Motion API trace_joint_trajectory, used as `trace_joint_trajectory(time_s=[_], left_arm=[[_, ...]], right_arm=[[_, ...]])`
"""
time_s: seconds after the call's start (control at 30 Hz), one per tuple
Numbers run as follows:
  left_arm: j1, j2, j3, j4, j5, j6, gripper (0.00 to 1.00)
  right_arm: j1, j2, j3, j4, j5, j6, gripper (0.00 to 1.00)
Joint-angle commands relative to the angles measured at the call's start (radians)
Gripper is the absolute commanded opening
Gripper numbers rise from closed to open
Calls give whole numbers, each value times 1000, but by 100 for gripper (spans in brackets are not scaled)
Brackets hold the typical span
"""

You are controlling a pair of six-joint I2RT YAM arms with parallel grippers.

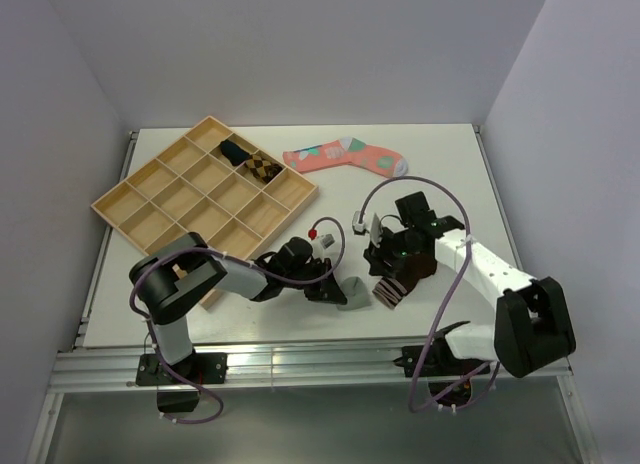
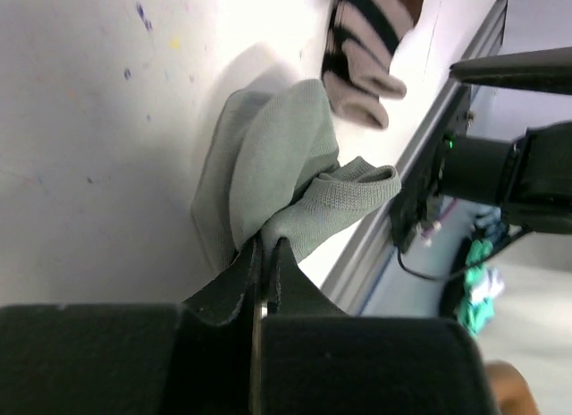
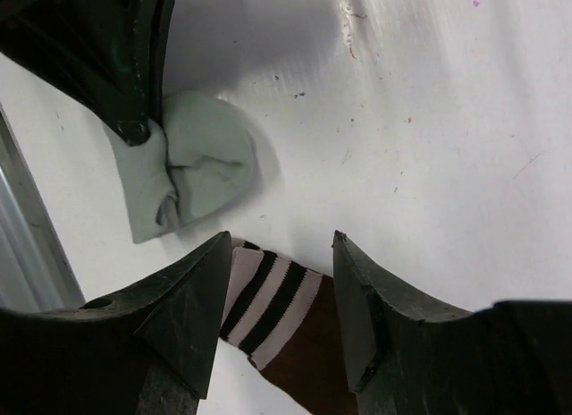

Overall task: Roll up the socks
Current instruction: Roll the sock at the center of the board.

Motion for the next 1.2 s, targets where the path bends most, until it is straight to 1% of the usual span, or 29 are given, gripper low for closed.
trace_joint_trajectory(time_s=[0.0,0.07,0.2,0.27,0.4,0.47,0.77,1.03,1.17], left_arm=[[5,67,-18,-356,100,27,0],[14,84,1,-364,140,21,0],[29,107,39,-433,140,38,0],[43,110,40,-430,151,27,0],[60,116,59,-441,165,16,0],[60,125,68,-445,173,18,0],[66,145,99,-453,182,7,0],[71,147,100,-447,182,15,0],[72,144,100,-445,185,15,0]], right_arm=[[30,-66,-47,71,-21,-79,57],[56,-115,-82,92,-16,-83,57],[142,-227,-158,141,24,-77,56],[194,-291,-184,150,45,-71,56],[273,-369,-225,118,79,-56,56],[315,-383,-230,95,90,-57,57],[461,-342,-287,123,162,-27,54],[532,-265,-317,201,238,-11,52],[547,-216,-324,244,251,-7,51]])
